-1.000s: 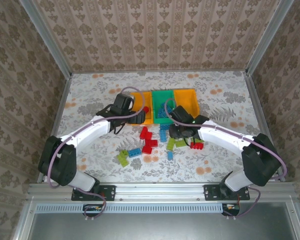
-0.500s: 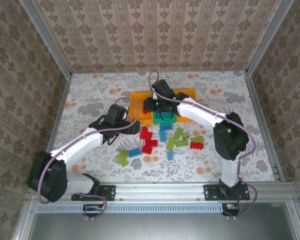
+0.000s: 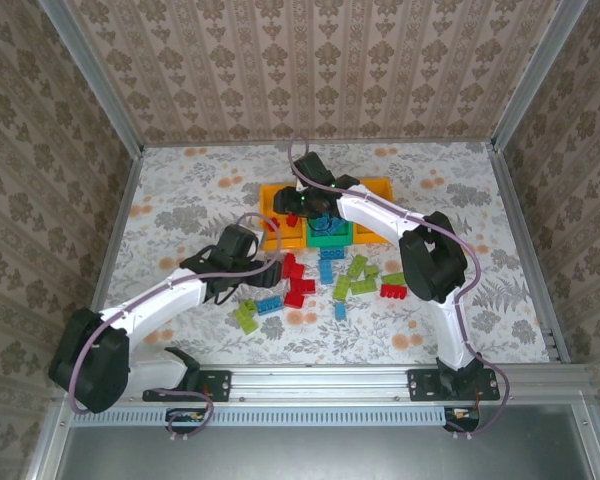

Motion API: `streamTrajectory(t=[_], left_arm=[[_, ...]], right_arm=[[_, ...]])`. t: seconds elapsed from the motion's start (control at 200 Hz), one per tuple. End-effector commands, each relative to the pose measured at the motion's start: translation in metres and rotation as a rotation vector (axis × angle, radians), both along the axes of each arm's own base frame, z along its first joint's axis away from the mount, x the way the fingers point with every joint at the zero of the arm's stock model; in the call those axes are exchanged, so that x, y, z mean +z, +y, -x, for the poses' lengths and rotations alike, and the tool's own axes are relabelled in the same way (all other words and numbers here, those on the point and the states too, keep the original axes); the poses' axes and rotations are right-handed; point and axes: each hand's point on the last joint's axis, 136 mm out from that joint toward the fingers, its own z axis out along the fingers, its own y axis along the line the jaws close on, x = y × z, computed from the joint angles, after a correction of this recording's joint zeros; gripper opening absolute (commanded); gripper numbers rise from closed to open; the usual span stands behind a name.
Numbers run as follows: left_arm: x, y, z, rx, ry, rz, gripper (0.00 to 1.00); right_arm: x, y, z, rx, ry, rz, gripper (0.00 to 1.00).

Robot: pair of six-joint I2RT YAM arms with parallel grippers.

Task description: Sort the legos into containers by color

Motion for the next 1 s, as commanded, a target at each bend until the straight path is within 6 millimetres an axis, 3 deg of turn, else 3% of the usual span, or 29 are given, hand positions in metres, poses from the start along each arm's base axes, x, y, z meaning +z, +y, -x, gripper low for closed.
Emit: streamTrajectory(t=[0.0,0.15,0.335,0.65,0.995], left_arm=[[-0.006,-0.018,0.006,-0.087,0.020,0.014,0.89],[-0.013,-0.035,0.010,-0.132,0.055,0.044,0.87],[-0.023,-0.040,0.007,-0.146,0.075,0.024,0.86],[-0.039,-0.041,-0.004,-0.135,0.094,-0.040,0.83],[-0.045,-0.050,-0.011,-0.141,0.094,-0.056,0.81]], right_arm=[[0.002,0.001,0.000,0.003,0.020,-0.006,0.60],[0.013,-0.002,0.006,0.011,-0.001,-0.012,0.61],[0.024,-0.018,0.014,-0.001,-0.031,0.003,0.63],[0.025,-0.037,0.021,-0.025,-0.030,0.004,0.65],[0.021,-0.040,0.021,-0.027,-0.023,0.009,0.65]])
